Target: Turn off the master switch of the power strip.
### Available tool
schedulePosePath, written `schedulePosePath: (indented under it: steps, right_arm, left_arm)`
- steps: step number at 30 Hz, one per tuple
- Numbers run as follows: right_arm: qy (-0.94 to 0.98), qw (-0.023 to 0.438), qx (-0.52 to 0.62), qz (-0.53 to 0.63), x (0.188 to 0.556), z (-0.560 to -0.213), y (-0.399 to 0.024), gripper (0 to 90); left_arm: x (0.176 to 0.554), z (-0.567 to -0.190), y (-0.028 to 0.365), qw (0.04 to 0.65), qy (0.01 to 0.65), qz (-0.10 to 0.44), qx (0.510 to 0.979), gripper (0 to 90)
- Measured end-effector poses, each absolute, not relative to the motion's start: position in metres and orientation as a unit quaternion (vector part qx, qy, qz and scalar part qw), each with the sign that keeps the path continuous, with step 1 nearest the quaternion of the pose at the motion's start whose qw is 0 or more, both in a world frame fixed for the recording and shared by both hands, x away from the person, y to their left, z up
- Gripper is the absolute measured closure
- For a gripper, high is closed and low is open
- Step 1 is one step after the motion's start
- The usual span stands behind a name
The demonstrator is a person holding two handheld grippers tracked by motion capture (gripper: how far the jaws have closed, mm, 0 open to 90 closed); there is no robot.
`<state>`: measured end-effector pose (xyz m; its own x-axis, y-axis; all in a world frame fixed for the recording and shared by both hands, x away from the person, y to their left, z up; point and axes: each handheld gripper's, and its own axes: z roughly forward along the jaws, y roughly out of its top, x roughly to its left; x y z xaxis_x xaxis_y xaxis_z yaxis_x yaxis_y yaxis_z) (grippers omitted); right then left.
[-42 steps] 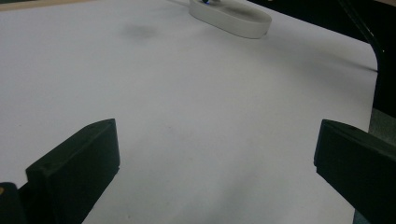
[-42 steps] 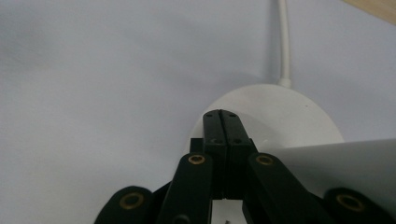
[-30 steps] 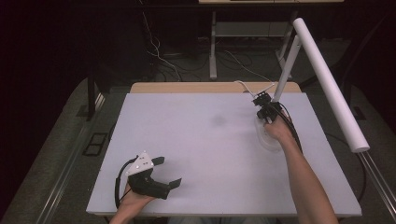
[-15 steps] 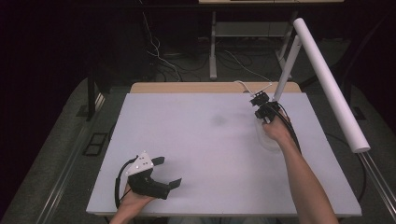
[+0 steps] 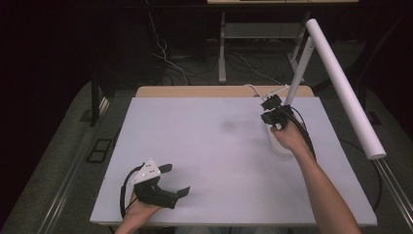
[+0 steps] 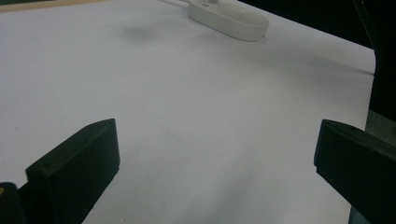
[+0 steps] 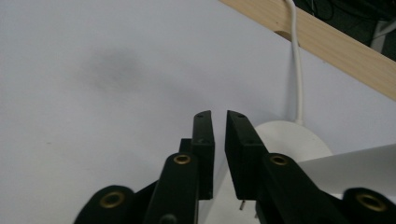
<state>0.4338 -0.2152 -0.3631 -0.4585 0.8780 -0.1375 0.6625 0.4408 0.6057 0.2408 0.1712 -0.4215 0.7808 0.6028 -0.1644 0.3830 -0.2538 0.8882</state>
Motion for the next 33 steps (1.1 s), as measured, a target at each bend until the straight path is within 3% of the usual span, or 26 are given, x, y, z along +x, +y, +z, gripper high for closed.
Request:
schedulePosePath:
  steps: [12,16,19,33]
  right_arm:
    - [0.814,0.193,0.459,0.298,0.395,-0.352,-0.215,36.7]
    - [0.818,0.175,0.448,0.316,0.380,-0.351,-0.219,10.8]
    - [0.816,0.169,0.442,0.331,0.367,-0.351,-0.222,0.2]
    - [0.801,0.146,0.430,0.391,0.320,-0.364,-0.244,0.1]
  left_arm:
    - [0.242,-0.422,0.170,0.523,0.314,0.105,0.785,0.0]
    - [0.242,-0.422,0.169,0.523,0.313,0.105,0.786,0.0]
    - [0.242,-0.422,0.169,0.521,0.313,0.105,0.787,0.0]
    - [0.242,-0.423,0.168,0.522,0.314,0.104,0.786,0.0]
